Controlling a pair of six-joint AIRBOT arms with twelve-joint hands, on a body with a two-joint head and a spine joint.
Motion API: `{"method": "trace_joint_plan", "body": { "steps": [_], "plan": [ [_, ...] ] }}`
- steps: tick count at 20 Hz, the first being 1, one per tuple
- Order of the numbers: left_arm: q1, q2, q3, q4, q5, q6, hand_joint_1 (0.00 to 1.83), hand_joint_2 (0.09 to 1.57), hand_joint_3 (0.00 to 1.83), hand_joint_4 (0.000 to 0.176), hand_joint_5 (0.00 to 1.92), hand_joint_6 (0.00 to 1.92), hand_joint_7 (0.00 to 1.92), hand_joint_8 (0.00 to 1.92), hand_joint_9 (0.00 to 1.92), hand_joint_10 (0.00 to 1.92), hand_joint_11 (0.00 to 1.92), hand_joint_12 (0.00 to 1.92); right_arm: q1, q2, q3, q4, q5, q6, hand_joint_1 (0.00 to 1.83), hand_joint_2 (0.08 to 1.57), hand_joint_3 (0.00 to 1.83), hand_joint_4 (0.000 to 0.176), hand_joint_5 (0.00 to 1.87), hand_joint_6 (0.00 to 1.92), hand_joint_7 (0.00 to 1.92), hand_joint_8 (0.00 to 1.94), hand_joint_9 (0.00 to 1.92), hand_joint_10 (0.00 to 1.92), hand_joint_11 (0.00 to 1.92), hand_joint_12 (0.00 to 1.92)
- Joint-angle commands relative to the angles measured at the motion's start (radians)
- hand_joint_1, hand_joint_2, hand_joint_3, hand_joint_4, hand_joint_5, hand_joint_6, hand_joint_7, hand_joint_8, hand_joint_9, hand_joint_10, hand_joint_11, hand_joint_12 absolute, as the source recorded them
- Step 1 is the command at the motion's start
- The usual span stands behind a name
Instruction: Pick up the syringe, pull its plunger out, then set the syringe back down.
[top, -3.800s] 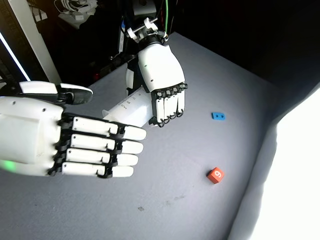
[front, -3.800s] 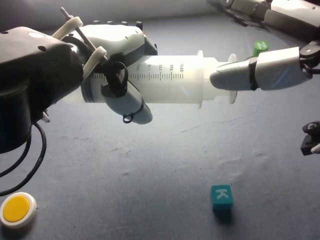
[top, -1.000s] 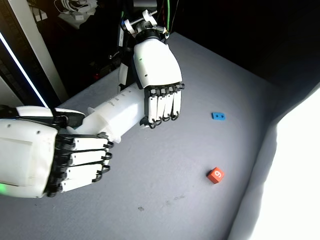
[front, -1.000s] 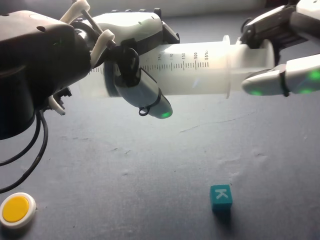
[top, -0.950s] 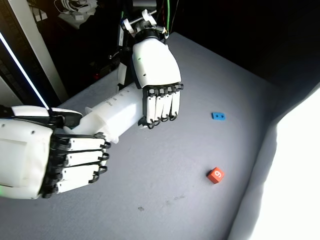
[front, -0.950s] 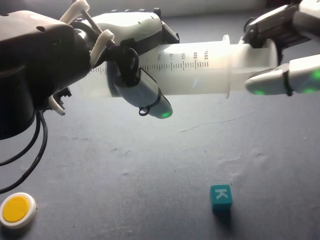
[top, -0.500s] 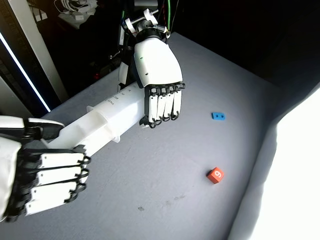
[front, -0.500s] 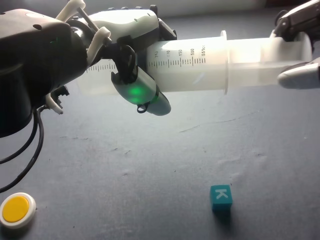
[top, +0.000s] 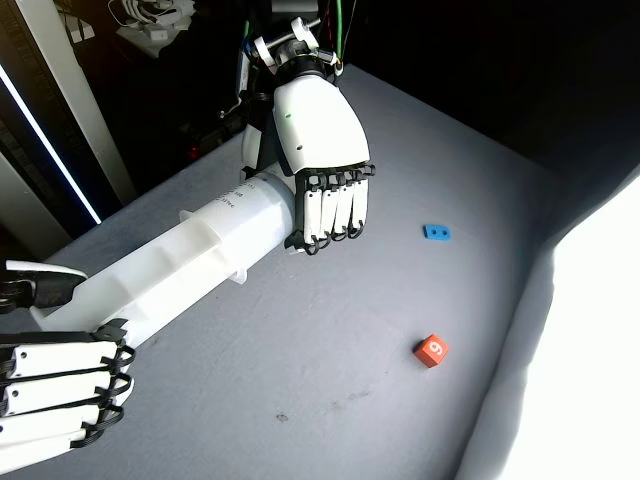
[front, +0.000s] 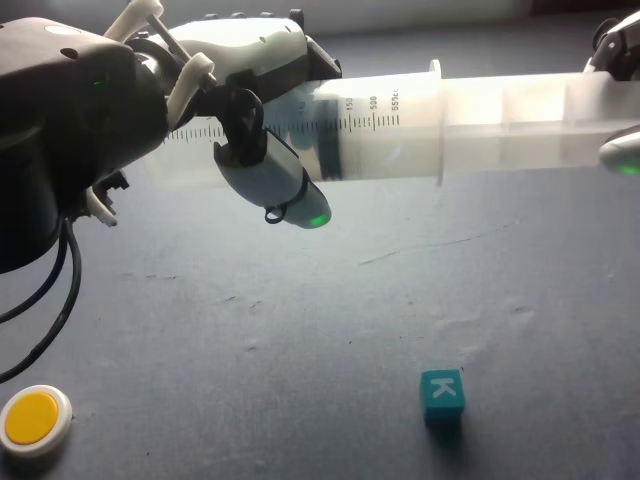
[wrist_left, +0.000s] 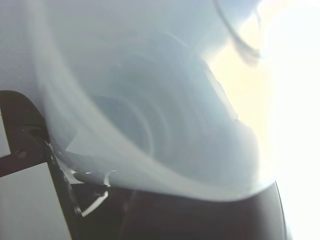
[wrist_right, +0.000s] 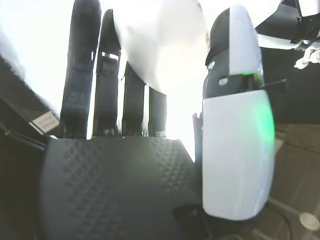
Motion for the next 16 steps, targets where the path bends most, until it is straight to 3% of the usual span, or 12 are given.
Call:
{"method": "trace_joint_plan", "body": {
  "steps": [1, 3, 5, 9, 10, 11, 16],
  "plan": [
    [-0.008, 0.024, 0.016, 0.051, -0.086, 0.009, 1.35, 1.19, 0.00, 0.000, 0.78, 1.15, 0.87, 1.20, 0.74, 1.47, 0.54, 1.35, 0.002, 0.022, 0.011, 0.018, 0.102, -0.004, 1.36, 1.15, 0.01, 0.000, 0.79, 1.20, 0.93, 1.10, 0.84, 1.28, 0.66, 1.20],
    [-0.008, 0.024, 0.016, 0.051, -0.086, 0.009, 1.35, 1.21, 0.00, 0.000, 0.76, 1.16, 0.84, 1.27, 0.70, 1.52, 0.50, 1.38, 0.002, 0.022, 0.007, 0.018, 0.102, -0.005, 1.37, 1.13, 0.00, 0.000, 0.86, 1.11, 0.99, 1.00, 0.89, 1.20, 0.70, 1.21],
    [-0.006, 0.024, 0.016, 0.051, -0.086, 0.009, 1.35, 1.19, 0.00, 0.000, 0.78, 1.16, 0.87, 1.20, 0.74, 1.45, 0.55, 1.32, 0.003, 0.021, 0.005, 0.015, 0.102, -0.005, 1.38, 1.12, 0.00, 0.000, 0.89, 1.08, 1.00, 0.98, 0.91, 1.17, 0.72, 1.20],
    [-0.006, 0.024, 0.016, 0.051, -0.086, 0.009, 1.35, 1.19, 0.00, 0.000, 0.79, 1.15, 0.87, 1.22, 0.72, 1.47, 0.54, 1.32, 0.001, 0.014, 0.002, 0.001, 0.102, -0.005, 1.37, 1.12, 0.00, 0.000, 0.87, 1.11, 0.99, 0.97, 0.89, 1.20, 0.70, 1.17],
    [-0.006, 0.024, 0.016, 0.051, -0.086, 0.009, 1.34, 1.21, 0.00, 0.000, 0.75, 1.21, 0.83, 1.26, 0.70, 1.51, 0.51, 1.36, 0.001, 0.013, 0.002, 0.001, 0.102, -0.005, 1.36, 1.16, 0.01, 0.000, 0.80, 1.22, 0.92, 1.07, 0.82, 1.30, 0.63, 1.21],
    [-0.006, 0.024, 0.016, 0.051, -0.086, 0.009, 1.35, 1.19, 0.00, 0.000, 0.80, 1.14, 0.86, 1.21, 0.73, 1.47, 0.54, 1.33, 0.001, 0.012, 0.002, 0.001, 0.103, -0.005, 1.38, 1.12, 0.00, 0.000, 0.90, 1.08, 1.02, 0.93, 0.90, 1.16, 0.71, 1.19],
    [-0.006, 0.024, 0.015, 0.051, -0.086, 0.009, 1.35, 1.20, 0.00, 0.000, 0.78, 1.18, 0.83, 1.25, 0.72, 1.48, 0.54, 1.35, 0.001, 0.007, 0.002, -0.001, 0.103, -0.005, 1.37, 1.13, 0.00, 0.000, 0.88, 1.10, 0.98, 1.00, 0.89, 1.21, 0.70, 1.17]
  ]
}}
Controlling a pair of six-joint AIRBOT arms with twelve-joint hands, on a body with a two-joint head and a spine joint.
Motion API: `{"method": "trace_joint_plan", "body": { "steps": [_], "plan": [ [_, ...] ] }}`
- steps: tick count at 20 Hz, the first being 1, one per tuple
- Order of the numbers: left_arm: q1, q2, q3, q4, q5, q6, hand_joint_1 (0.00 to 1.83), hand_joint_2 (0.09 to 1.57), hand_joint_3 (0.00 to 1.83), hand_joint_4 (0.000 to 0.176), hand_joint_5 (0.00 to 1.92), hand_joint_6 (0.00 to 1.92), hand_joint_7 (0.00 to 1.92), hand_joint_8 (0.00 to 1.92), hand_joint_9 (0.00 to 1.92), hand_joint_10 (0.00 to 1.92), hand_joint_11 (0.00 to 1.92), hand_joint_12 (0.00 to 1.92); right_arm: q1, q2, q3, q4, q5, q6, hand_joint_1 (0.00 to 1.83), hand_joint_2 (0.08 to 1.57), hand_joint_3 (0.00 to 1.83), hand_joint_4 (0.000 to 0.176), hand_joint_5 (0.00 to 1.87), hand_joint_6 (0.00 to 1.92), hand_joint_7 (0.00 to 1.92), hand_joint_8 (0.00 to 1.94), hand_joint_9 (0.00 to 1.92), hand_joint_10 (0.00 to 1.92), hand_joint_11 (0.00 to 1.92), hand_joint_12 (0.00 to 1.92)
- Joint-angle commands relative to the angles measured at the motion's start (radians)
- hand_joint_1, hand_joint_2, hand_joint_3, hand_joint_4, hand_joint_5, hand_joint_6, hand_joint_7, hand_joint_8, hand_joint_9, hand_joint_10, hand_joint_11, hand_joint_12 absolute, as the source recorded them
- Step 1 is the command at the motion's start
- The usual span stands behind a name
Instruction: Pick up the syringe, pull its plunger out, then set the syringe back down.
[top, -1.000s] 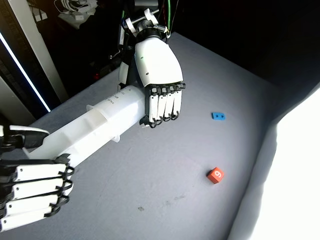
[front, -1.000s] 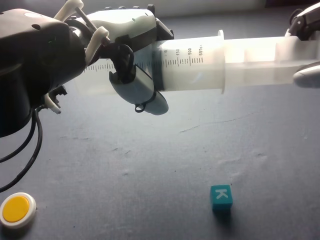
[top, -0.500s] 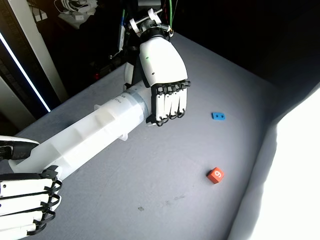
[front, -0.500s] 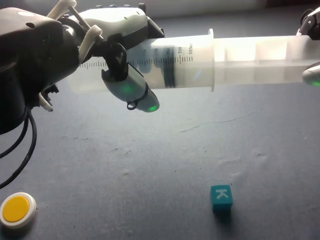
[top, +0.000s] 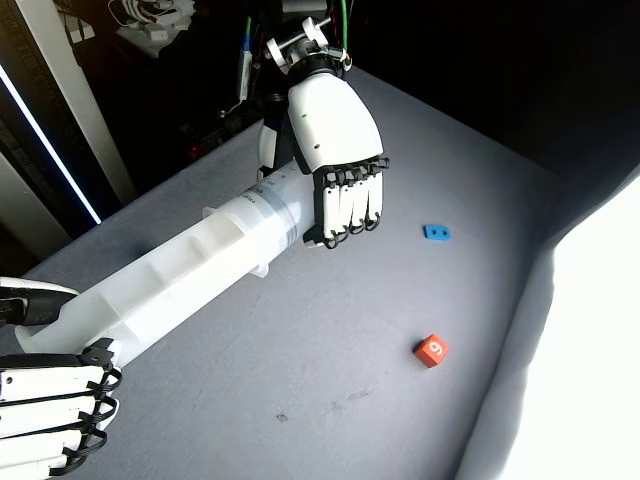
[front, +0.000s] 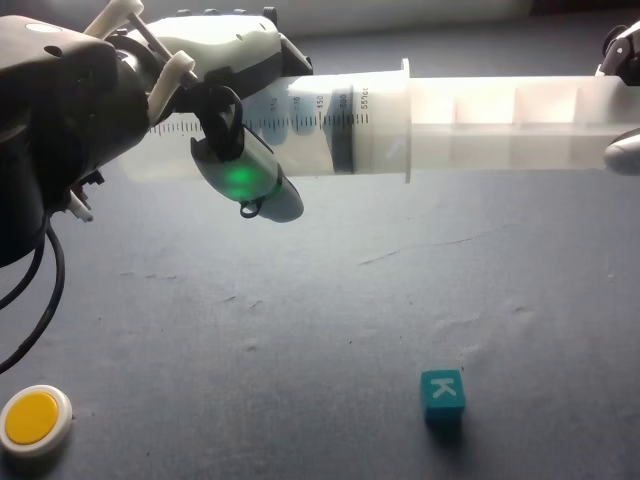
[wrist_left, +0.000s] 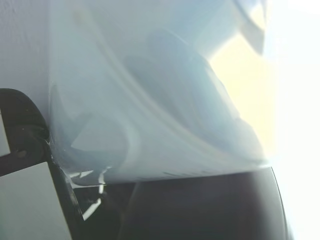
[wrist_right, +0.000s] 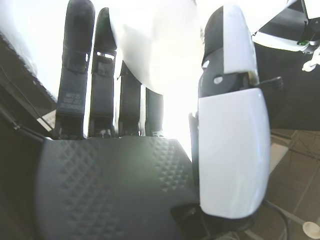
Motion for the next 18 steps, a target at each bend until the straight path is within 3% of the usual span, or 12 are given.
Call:
{"method": "trace_joint_plan", "body": {
  "steps": [1, 2, 3, 4, 5, 7, 9, 12, 13, 14, 15, 18],
  "plan": [
    [-0.009, 0.012, 0.009, 0.047, -0.052, -0.007, 1.34, 1.21, 0.00, 0.000, 0.77, 1.20, 0.80, 1.29, 0.70, 1.51, 0.51, 1.35, 0.005, 0.009, 0.003, 0.004, 0.102, -0.004, 1.23, 1.16, 0.00, 0.000, 0.85, 1.15, 0.94, 1.11, 0.84, 0.93, 0.64, 1.20],
    [-0.009, 0.012, 0.009, 0.047, -0.052, -0.007, 1.35, 1.20, 0.00, 0.000, 0.80, 1.16, 0.83, 1.25, 0.71, 1.49, 0.52, 1.34, 0.005, 0.009, 0.003, 0.004, 0.102, -0.004, 1.14, 1.19, 0.00, 0.000, 0.82, 1.22, 0.84, 0.70, 0.82, 0.71, 0.54, 1.18],
    [-0.009, 0.012, 0.009, 0.049, -0.052, -0.007, 1.34, 1.23, 0.00, 0.000, 0.73, 1.22, 0.79, 1.33, 0.65, 1.58, 0.45, 1.44, 0.005, 0.008, 0.003, 0.002, 0.102, -0.004, 1.10, 1.18, 0.00, 0.000, 0.64, 0.65, 0.79, 0.46, 0.75, 0.57, 0.43, 1.20],
    [-0.009, 0.012, 0.009, 0.049, -0.052, -0.007, 1.34, 1.21, 0.00, 0.000, 0.75, 1.21, 0.83, 1.27, 0.70, 1.51, 0.51, 1.38, 0.005, 0.008, 0.003, 0.001, 0.102, -0.004, 1.06, 1.16, 0.00, 0.000, 0.64, 0.32, 0.79, 0.26, 0.71, 0.44, 0.34, 1.19],
    [-0.009, 0.012, 0.008, 0.050, -0.052, -0.007, 1.35, 1.20, 0.00, 0.000, 0.75, 1.21, 0.84, 1.25, 0.71, 1.48, 0.53, 1.34, 0.004, 0.007, 0.003, 0.000, 0.102, -0.004, 1.07, 1.14, 0.00, 0.000, 0.68, 0.17, 0.79, 0.14, 0.68, 0.37, 0.26, 1.21],
    [-0.009, 0.012, 0.007, 0.050, -0.053, -0.007, 1.35, 1.20, 0.00, 0.000, 0.77, 1.19, 0.84, 1.23, 0.72, 1.48, 0.53, 1.33, 0.004, 0.006, 0.003, 0.000, 0.102, -0.004, 1.02, 1.12, 0.00, 0.000, 0.63, 0.05, 0.71, 0.04, 0.57, 0.28, 0.10, 1.26],
    [-0.009, 0.012, 0.006, 0.051, -0.056, -0.007, 1.34, 1.20, 0.00, 0.000, 0.78, 1.17, 0.82, 1.28, 0.70, 1.49, 0.52, 1.32, 0.004, 0.005, 0.003, -0.002, 0.102, -0.004, 0.92, 1.09, 0.00, 0.000, 0.46, 0.00, 0.55, 0.00, 0.46, 0.14, 0.00, 1.20],
    [-0.009, 0.012, 0.006, 0.052, -0.056, -0.007, 1.35, 1.19, 0.00, 0.000, 0.82, 1.12, 0.84, 1.26, 0.70, 1.47, 0.53, 1.29, 0.004, 0.004, 0.003, -0.005, 0.103, -0.004, 0.83, 0.99, 0.00, 0.000, 0.16, 0.00, 0.23, 0.00, 0.22, 0.01, 0.00, 0.77],
    [-0.009, 0.012, 0.006, 0.052, -0.056, -0.007, 1.35, 1.19, 0.00, 0.000, 0.82, 1.12, 0.85, 1.26, 0.70, 1.47, 0.53, 1.29, 0.004, 0.004, 0.003, -0.010, 0.103, -0.004, 0.78, 0.98, 0.00, 0.000, 0.04, 0.00, 0.08, 0.00, 0.07, 0.00, 0.00, 0.41],
    [-0.009, 0.012, 0.006, 0.052, -0.056, -0.007, 1.35, 1.18, 0.00, 0.000, 0.85, 1.07, 0.88, 1.22, 0.72, 1.44, 0.54, 1.28, 0.004, 0.004, 0.003, -0.012, 0.104, -0.003, 0.68, 0.96, 0.00, 0.000, 0.01, 0.00, 0.02, 0.00, 0.01, 0.00, 0.00, 0.24],
    [-0.009, 0.012, 0.006, 0.052, -0.056, -0.007, 1.35, 1.21, 0.00, 0.000, 0.78, 1.14, 0.83, 1.30, 0.68, 1.51, 0.50, 1.37, 0.004, 0.004, 0.003, -0.013, 0.104, -0.003, 0.63, 0.95, 0.00, 0.000, 0.00, 0.00, 0.00, 0.00, 0.00, 0.00, 0.00, 0.06],
    [-0.008, 0.012, 0.008, 0.052, -0.056, -0.007, 1.35, 1.20, 0.00, 0.000, 0.78, 1.17, 0.83, 1.27, 0.71, 1.49, 0.53, 1.34, 0.003, 0.003, 0.003, -0.013, 0.104, -0.003, 0.66, 0.88, 0.00, 0.000, 0.00, 0.00, 0.00, 0.00, 0.00, 0.00, 0.00, 0.00]
  ]
}}
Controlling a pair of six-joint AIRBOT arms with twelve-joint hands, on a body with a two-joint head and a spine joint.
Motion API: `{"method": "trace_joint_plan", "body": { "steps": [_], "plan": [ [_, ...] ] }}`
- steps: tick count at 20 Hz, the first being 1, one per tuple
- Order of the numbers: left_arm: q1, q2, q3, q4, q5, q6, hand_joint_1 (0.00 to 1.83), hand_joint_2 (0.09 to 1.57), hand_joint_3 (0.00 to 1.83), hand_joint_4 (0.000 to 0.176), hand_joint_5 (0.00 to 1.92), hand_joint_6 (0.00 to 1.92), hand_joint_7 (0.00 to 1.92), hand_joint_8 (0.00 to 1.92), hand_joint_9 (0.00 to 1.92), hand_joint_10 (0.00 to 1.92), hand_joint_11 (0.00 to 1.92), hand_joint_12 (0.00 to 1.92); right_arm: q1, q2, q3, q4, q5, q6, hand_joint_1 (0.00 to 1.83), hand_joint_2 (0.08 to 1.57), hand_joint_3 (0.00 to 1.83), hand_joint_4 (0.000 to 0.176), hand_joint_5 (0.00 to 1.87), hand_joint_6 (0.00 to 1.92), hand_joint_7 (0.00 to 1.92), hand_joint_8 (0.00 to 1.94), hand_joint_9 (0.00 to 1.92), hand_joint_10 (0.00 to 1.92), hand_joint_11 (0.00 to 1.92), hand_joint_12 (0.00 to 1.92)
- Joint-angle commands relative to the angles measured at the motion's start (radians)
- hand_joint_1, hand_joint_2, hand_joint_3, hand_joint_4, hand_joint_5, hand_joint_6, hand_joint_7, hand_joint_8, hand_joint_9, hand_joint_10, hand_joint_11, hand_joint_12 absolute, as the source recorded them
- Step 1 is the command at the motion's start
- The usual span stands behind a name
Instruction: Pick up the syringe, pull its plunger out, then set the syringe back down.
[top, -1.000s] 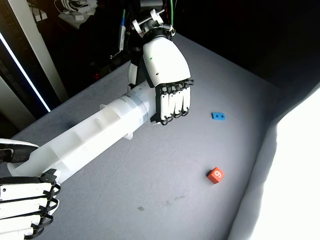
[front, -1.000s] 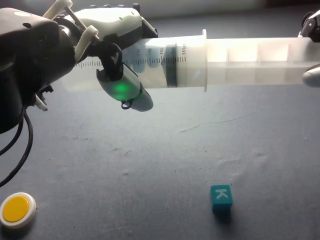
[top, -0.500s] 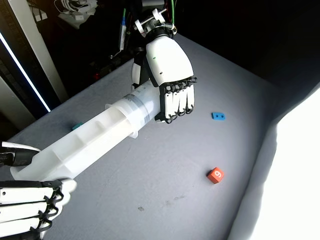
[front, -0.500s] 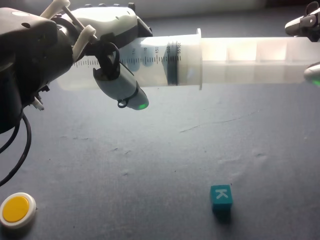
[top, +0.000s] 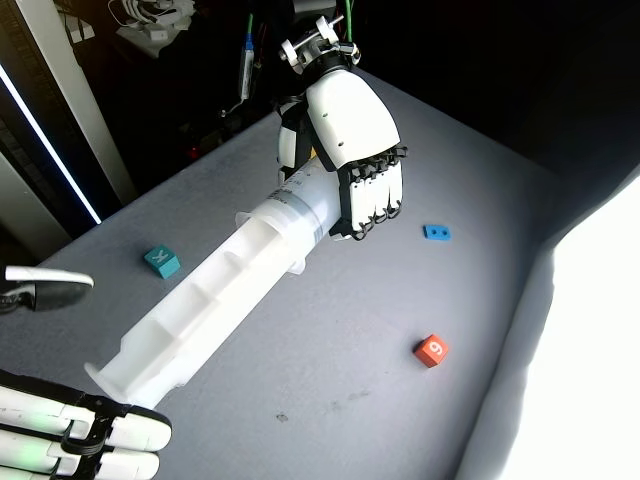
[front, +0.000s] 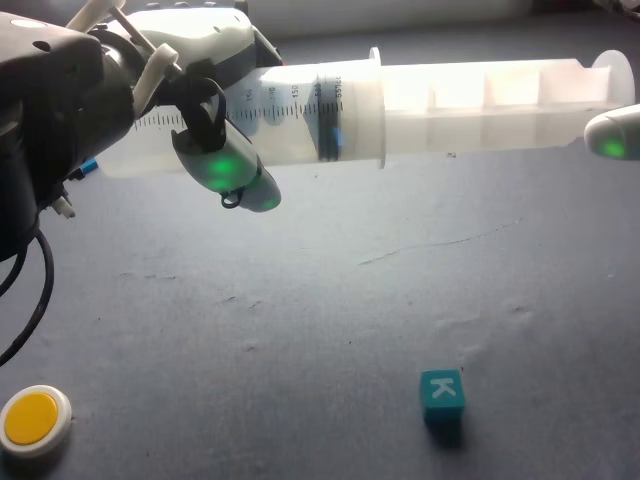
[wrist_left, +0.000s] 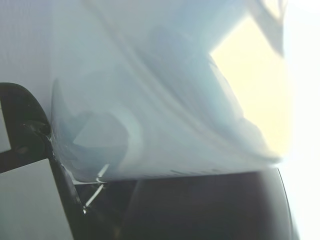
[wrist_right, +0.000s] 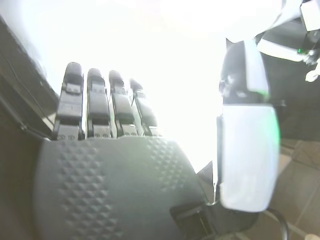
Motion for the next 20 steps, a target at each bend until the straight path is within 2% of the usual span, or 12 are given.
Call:
{"method": "trace_joint_plan", "body": {
  "steps": [1, 3, 7, 8, 10, 13, 15, 16, 17, 18, 19, 20],
  "plan": [
    [-0.009, 0.006, 0.006, 0.049, -0.008, -0.008, 1.35, 1.19, 0.00, 0.000, 0.80, 1.13, 0.86, 1.25, 0.71, 1.47, 0.54, 1.32, 0.008, 0.007, 0.003, -0.002, 0.120, 0.003, 0.63, 0.87, 0.00, 0.000, 0.00, 0.00, 0.00, 0.00, 0.00, 0.00, 0.00, 0.00],
    [-0.009, 0.006, 0.010, 0.049, -0.007, -0.008, 1.36, 1.17, 0.00, 0.000, 0.83, 1.11, 0.89, 1.16, 0.76, 1.42, 0.56, 1.27, 0.008, 0.007, 0.003, -0.004, 0.121, 0.003, 0.62, 0.87, 0.00, 0.000, 0.00, 0.00, 0.00, 0.00, 0.00, 0.00, 0.00, 0.00],
    [-0.003, 0.011, 0.022, 0.067, 0.003, -0.012, 1.35, 1.19, 0.00, 0.000, 0.80, 1.12, 0.87, 1.22, 0.73, 1.47, 0.56, 1.30, 0.007, 0.006, 0.003, -0.005, 0.122, 0.003, 0.64, 0.87, 0.00, 0.000, 0.00, 0.00, 0.00, 0.00, 0.00, 0.00, 0.00, 0.00],
    [0.009, 0.013, 0.028, 0.107, 0.014, -0.054, 1.35, 1.18, 0.00, 0.000, 0.80, 1.14, 0.89, 1.16, 0.75, 1.45, 0.56, 1.30, 0.007, 0.006, 0.003, -0.006, 0.123, 0.003, 0.65, 0.87, 0.00, 0.000, 0.00, 0.00, 0.00, 0.00, 0.00, 0.00, 0.00, 0.00],
    [0.033, 0.016, 0.036, 0.164, 0.020, -0.119, 1.35, 1.20, 0.00, 0.000, 0.79, 1.12, 0.85, 1.24, 0.71, 1.52, 0.51, 1.42, 0.007, 0.006, 0.003, -0.006, 0.124, 0.003, 0.61, 0.90, 0.00, 0.000, 0.00, 0.00, 0.00, 0.00, 0.00, 0.00, 0.00, 0.00],
    [0.079, 0.025, 0.042, 0.222, 0.020, -0.193, 1.36, 1.17, 0.00, 0.000, 0.85, 1.06, 0.90, 1.18, 0.75, 1.43, 0.55, 1.30, 0.006, 0.006, 0.003, -0.008, 0.125, 0.003, 0.64, 0.88, 0.00, 0.000, 0.00, 0.00, 0.00, 0.00, 0.00, 0.00, 0.01, 0.00],
    [0.105, 0.032, 0.046, 0.242, 0.019, -0.217, 1.36, 1.17, 0.00, 0.000, 0.86, 1.05, 0.91, 1.15, 0.75, 1.43, 0.55, 1.29, 0.006, 0.005, 0.003, -0.009, 0.125, 0.003, 0.67, 0.90, 0.00, 0.000, 0.00, 0.00, 0.00, 0.00, 0.00, 0.00, 0.00, 0.00],
    [0.117, 0.035, 0.048, 0.243, 0.018, -0.221, 1.37, 1.15, 0.00, 0.000, 0.90, 0.96, 0.96, 1.09, 0.78, 1.40, 0.58, 1.30, 0.005, 0.005, 0.003, -0.010, 0.126, 0.003, 0.67, 0.91, 0.01, 0.000, 0.00, 0.00, 0.00, 0.00, 0.00, 0.00, 0.00, 0.00],
    [0.130, 0.039, 0.051, 0.255, 0.018, -0.240, 1.36, 1.15, 0.00, 0.000, 0.86, 1.04, 0.95, 1.10, 0.77, 1.40, 0.57, 1.28, 0.005, 0.005, 0.003, -0.011, 0.126, 0.003, 0.63, 0.93, 0.01, 0.000, 0.00, 0.00, 0.00, 0.00, 0.00, 0.00, 0.00, 0.00],
    [0.147, 0.041, 0.053, 0.291, 0.013, -0.286, 1.36, 1.16, 0.00, 0.000, 0.87, 1.04, 0.93, 1.12, 0.78, 1.39, 0.58, 1.25, 0.005, 0.005, 0.003, -0.011, 0.126, 0.003, 0.62, 0.93, 0.01, 0.000, 0.00, 0.00, 0.00, 0.00, 0.00, 0.00, 0.00, 0.00],
    [0.181, 0.043, 0.056, 0.368, -0.010, -0.390, 1.36, 1.16, 0.00, 0.000, 0.88, 1.00, 0.90, 1.17, 0.77, 1.43, 0.58, 1.29, 0.005, 0.005, 0.003, -0.012, 0.126, 0.003, 0.64, 0.93, 0.01, 0.000, 0.00, 0.00, 0.00, 0.00, 0.00, 0.00, 0.00, 0.00],
    [0.197, 0.045, 0.056, 0.386, -0.021, -0.420, 1.36, 1.16, 0.00, 0.000, 0.87, 1.05, 0.91, 1.14, 0.77, 1.42, 0.58, 1.30, 0.004, 0.005, 0.003, -0.014, 0.126, 0.003, 0.68, 0.92, 0.00, 0.000, 0.00, 0.00, 0.00, 0.00, 0.00, 0.00, 0.00, 0.00]
  ]
}}
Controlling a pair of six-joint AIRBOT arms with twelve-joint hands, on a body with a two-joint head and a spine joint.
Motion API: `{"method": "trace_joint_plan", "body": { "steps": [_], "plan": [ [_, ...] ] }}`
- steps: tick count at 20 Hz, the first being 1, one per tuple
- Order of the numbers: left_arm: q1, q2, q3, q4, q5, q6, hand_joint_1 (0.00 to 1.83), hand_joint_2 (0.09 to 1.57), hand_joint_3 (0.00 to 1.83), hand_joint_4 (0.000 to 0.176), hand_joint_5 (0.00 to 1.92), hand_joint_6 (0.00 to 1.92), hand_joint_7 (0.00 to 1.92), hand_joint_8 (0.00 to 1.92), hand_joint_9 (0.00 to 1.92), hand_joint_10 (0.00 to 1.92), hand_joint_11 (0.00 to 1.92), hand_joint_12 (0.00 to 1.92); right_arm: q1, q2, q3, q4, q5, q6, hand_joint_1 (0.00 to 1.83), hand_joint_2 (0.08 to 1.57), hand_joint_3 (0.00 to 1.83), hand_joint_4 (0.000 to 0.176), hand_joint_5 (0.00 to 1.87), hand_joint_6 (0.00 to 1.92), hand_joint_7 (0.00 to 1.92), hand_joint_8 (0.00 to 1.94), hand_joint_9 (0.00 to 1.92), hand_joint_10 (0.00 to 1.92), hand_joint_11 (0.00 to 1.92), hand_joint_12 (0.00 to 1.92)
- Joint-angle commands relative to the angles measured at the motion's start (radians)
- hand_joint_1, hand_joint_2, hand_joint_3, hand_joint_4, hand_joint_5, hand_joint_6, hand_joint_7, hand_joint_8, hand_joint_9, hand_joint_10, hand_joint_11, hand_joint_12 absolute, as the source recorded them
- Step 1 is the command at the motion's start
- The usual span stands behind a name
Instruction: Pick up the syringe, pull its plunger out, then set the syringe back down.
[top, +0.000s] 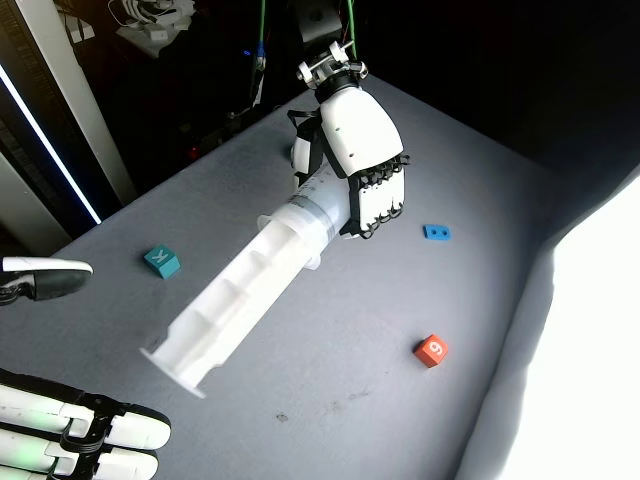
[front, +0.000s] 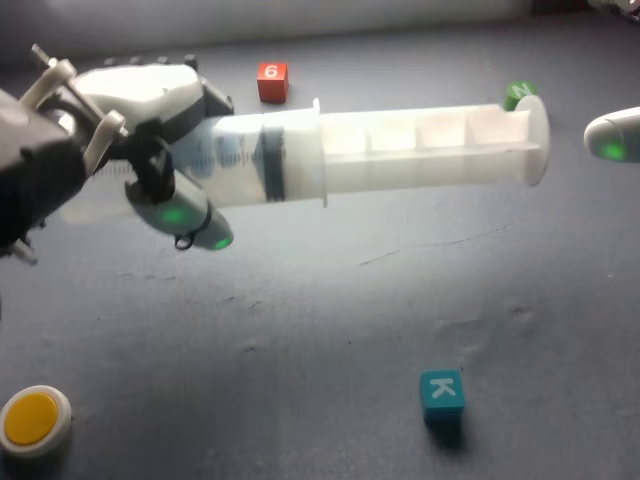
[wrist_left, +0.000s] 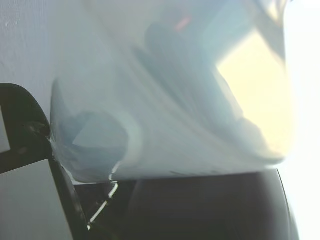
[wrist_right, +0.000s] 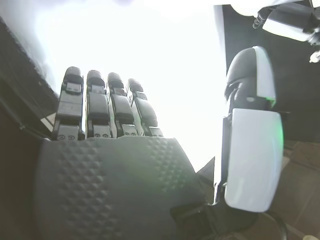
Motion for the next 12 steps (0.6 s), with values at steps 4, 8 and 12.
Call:
{"method": "trace_joint_plan", "body": {
  "steps": [4, 8, 12],
  "plan": [
    [0.056, 0.015, 0.006, 0.104, -0.094, -0.117, 1.36, 1.16, 0.00, 0.000, 0.86, 1.06, 0.92, 1.10, 0.78, 1.42, 0.58, 1.34, 0.005, 0.005, 0.002, -0.005, 0.127, 0.003, 0.66, 0.92, 0.00, 0.000, 0.00, 0.00, 0.00, 0.00, 0.00, 0.00, 0.03, 0.02],
    [0.121, 0.022, -0.001, 0.159, -0.101, -0.198, 1.36, 1.17, 0.00, 0.000, 0.86, 1.06, 0.88, 1.18, 0.77, 1.44, 0.57, 1.31, 0.004, 0.005, 0.002, -0.005, 0.130, 0.003, 0.67, 0.91, 0.00, 0.000, 0.00, 0.00, 0.00, 0.00, 0.00, 0.00, 0.01, 0.01],
    [0.185, 0.022, -0.004, 0.229, -0.136, -0.308, 1.36, 1.17, 0.00, 0.000, 0.84, 1.07, 0.89, 1.17, 0.75, 1.46, 0.55, 1.33, 0.004, 0.003, 0.002, -0.005, 0.131, 0.003, 0.68, 0.93, 0.00, 0.000, 0.00, 0.00, 0.00, 0.00, 0.00, 0.00, 0.02, 0.03]
  ]
}}
